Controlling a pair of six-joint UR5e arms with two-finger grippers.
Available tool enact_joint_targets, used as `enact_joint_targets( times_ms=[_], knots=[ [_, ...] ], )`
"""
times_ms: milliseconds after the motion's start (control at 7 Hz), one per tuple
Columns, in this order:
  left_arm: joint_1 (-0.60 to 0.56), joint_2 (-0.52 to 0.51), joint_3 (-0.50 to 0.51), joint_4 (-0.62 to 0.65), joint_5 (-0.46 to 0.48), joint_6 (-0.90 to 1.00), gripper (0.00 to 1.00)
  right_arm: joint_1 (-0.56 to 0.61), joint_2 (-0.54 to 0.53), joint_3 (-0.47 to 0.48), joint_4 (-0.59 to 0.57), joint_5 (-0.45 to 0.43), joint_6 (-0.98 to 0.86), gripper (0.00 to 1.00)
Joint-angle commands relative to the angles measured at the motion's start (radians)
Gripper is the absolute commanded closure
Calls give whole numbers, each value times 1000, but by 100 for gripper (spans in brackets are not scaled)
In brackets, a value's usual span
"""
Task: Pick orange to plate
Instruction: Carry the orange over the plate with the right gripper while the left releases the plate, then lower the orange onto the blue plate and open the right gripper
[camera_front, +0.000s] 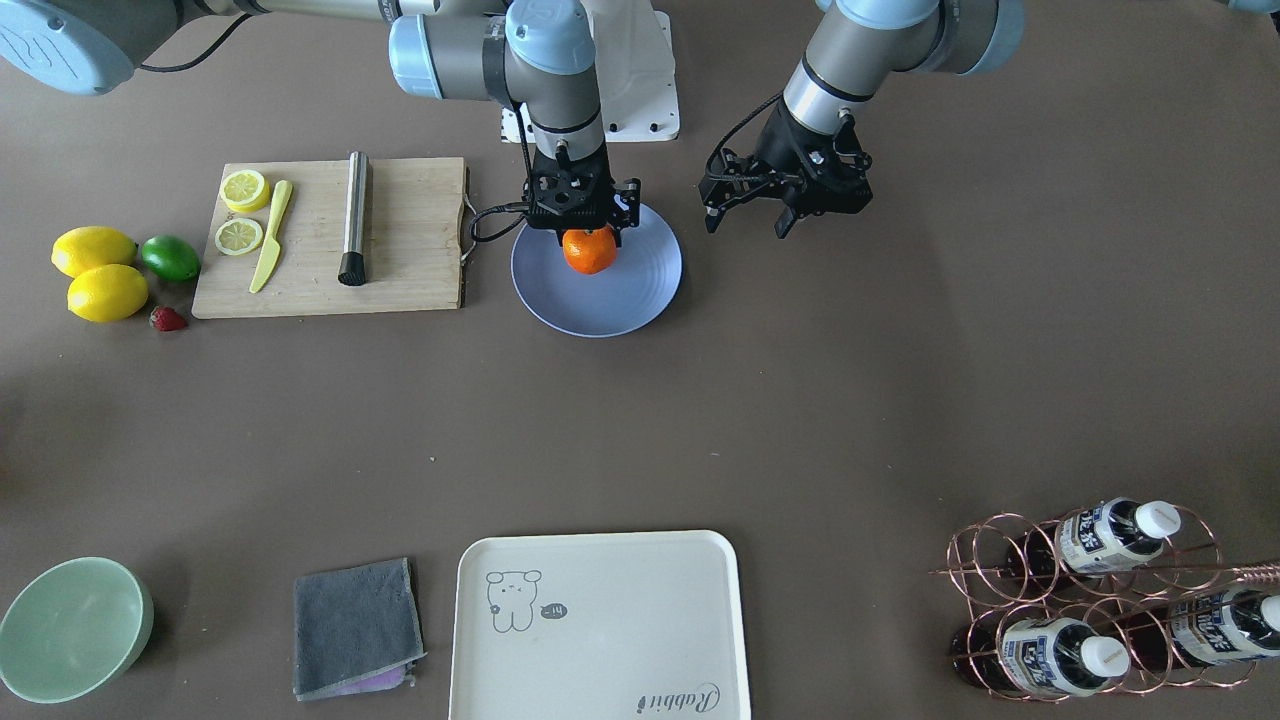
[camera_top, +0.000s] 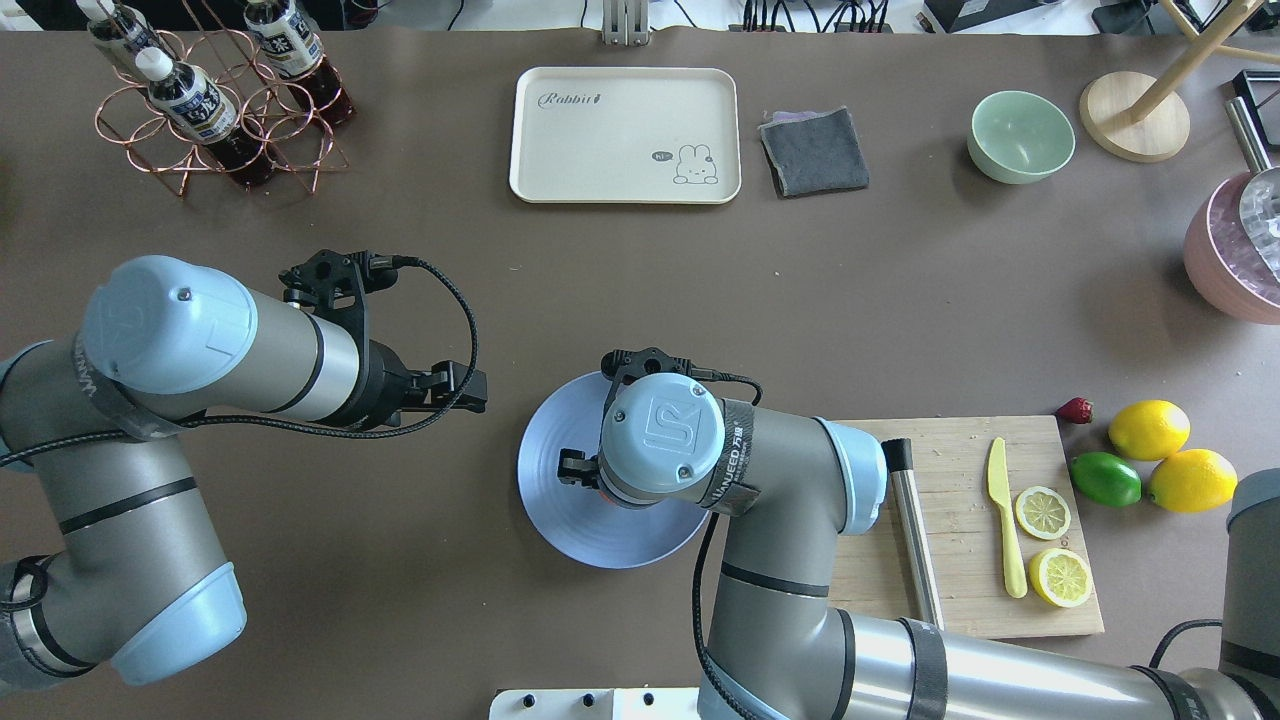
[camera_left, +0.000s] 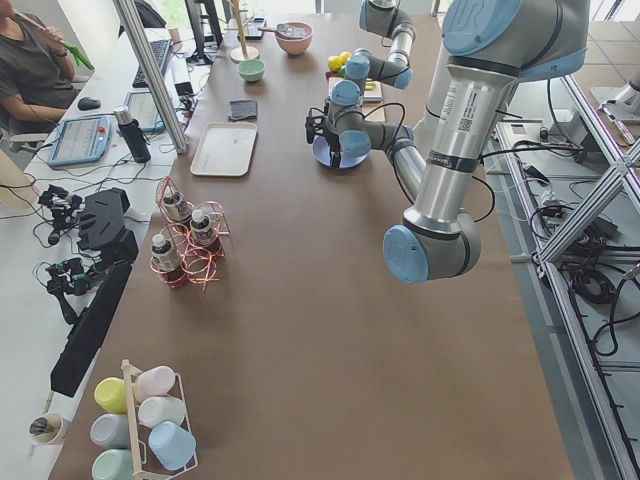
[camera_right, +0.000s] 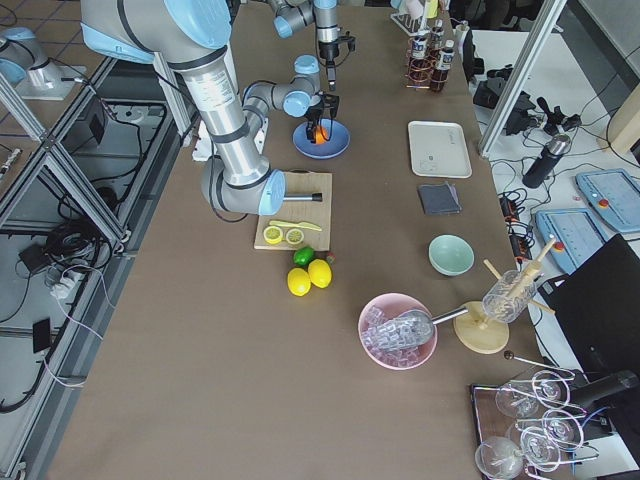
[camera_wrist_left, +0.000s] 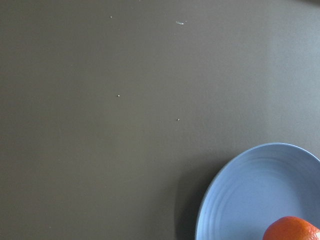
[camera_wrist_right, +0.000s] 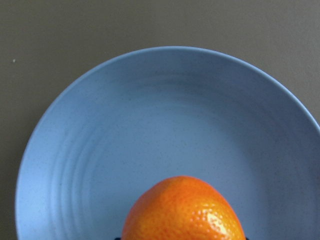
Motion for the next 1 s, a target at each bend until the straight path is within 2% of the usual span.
enact_joint_targets(
  times_ms=[0, 286, 429, 571, 714, 857],
  knots=[
    [-4, -1, 1, 0, -5, -1, 3, -3, 1, -3, 1, -11, 4, 0],
    [-10, -3, -1, 0, -6, -1, 3, 11, 10, 16, 0, -2, -2, 0],
    [-42, 8, -13, 3, -9, 2, 3, 72, -25, 88, -19, 34, -4, 0],
    [-97, 11, -5, 9, -43, 24, 3, 186, -139, 206, -54, 173, -60, 0],
    [-172, 10, -16, 103, -93, 101, 3, 326, -228, 263, -59, 274, -220, 0],
    [-276, 11, -66, 262, -138, 271, 3, 443, -325, 285, -57, 354, -404, 0]
  ],
)
